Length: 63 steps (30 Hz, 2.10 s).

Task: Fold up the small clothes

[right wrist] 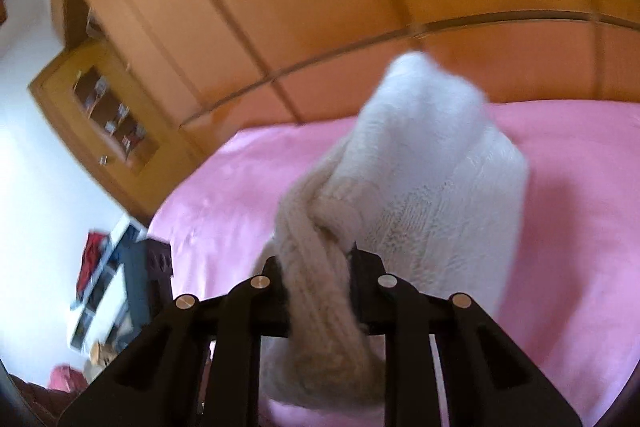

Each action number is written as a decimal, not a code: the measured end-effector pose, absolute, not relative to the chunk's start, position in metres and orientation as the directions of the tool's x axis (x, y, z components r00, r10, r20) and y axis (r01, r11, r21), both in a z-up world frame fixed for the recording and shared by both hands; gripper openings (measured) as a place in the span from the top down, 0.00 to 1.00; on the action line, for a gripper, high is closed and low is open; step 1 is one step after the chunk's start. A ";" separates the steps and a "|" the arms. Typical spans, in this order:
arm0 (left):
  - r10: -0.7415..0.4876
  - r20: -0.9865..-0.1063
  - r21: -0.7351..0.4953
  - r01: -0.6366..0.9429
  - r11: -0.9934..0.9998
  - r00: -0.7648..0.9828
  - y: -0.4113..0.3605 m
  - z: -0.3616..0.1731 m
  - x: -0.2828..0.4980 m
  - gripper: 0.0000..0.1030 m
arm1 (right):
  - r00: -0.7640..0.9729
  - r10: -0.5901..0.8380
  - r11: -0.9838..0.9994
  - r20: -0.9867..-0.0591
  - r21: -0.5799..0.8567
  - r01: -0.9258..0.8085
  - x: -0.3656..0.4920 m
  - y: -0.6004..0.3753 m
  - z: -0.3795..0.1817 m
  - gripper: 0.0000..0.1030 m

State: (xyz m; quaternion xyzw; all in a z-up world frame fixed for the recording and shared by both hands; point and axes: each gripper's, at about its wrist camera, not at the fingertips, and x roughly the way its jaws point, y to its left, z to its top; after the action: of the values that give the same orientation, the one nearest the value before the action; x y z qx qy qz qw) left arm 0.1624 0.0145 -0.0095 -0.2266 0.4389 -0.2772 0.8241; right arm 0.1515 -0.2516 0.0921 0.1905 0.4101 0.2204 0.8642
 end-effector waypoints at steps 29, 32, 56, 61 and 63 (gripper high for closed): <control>-0.817 -0.512 -0.817 0.141 0.559 0.267 -0.040 -0.017 0.241 0.59 | 0.590 0.420 0.859 -0.690 0.512 -0.013 0.089 -0.337 0.018 0.51; -0.762 -0.561 -0.746 0.200 0.635 0.325 -0.050 -0.004 0.237 0.79 | 0.581 0.428 0.864 -0.692 0.501 -0.040 0.093 -0.318 0.017 0.51; -0.347 -0.663 -0.301 0.188 0.935 0.663 -0.005 0.034 0.185 0.56 | 0.596 0.417 0.904 -0.686 0.378 -0.197 0.107 -0.249 0.053 0.48; -0.324 -0.649 -0.222 0.235 0.946 0.689 -0.018 0.045 0.167 0.56 | 0.617 0.349 0.931 -0.705 0.333 -0.147 0.139 -0.247 0.061 0.48; -0.317 -0.661 -0.205 0.243 0.948 0.680 -0.020 0.038 0.165 0.56 | 0.608 0.330 0.938 -0.722 0.322 -0.127 0.152 -0.245 0.054 0.48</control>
State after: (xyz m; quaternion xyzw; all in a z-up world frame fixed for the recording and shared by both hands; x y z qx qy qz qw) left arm 0.1646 -0.0197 0.0381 -0.0500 0.3695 -0.1529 0.9152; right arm 0.1517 -0.2448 0.0542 0.1197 0.4235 0.1286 0.8887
